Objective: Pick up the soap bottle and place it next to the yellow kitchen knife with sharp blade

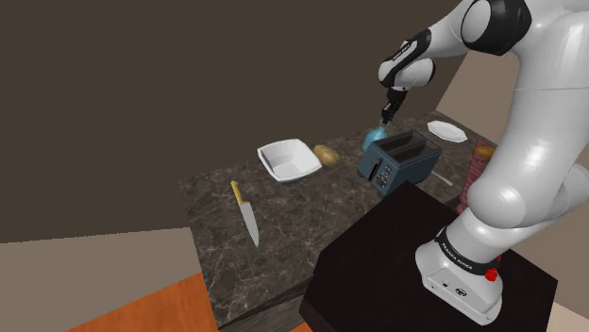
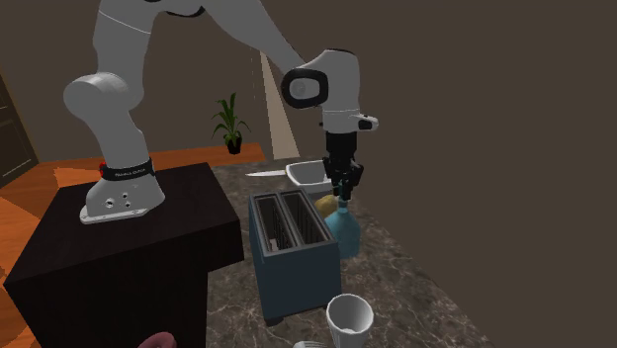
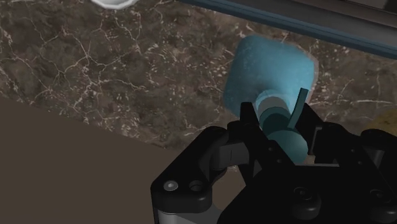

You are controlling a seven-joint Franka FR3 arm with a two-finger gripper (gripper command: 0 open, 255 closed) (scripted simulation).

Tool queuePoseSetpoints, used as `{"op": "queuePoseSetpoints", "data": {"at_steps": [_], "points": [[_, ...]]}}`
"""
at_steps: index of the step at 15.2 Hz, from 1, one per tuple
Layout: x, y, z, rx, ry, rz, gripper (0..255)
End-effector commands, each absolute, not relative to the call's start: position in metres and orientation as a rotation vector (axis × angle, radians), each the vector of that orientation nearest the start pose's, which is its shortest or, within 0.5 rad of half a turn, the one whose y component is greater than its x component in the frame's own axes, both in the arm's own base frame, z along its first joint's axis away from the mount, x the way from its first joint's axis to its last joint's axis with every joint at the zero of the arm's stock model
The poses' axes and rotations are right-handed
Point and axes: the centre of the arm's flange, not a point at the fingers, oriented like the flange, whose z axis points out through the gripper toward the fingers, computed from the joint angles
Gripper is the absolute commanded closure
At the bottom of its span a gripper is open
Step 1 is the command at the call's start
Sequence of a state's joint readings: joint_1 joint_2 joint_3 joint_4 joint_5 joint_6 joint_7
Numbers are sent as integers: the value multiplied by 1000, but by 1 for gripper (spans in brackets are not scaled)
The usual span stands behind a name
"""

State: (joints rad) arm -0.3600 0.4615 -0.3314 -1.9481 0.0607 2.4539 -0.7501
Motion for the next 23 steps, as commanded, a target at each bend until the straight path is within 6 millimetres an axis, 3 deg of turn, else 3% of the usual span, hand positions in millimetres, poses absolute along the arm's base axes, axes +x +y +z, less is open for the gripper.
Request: {"op": "queuePoseSetpoints", "data": {"at_steps": [1,23], "points": [[489,-392,271,-3266,-82,25,255],[489,-392,387,-3266,-82,25,255]]}}
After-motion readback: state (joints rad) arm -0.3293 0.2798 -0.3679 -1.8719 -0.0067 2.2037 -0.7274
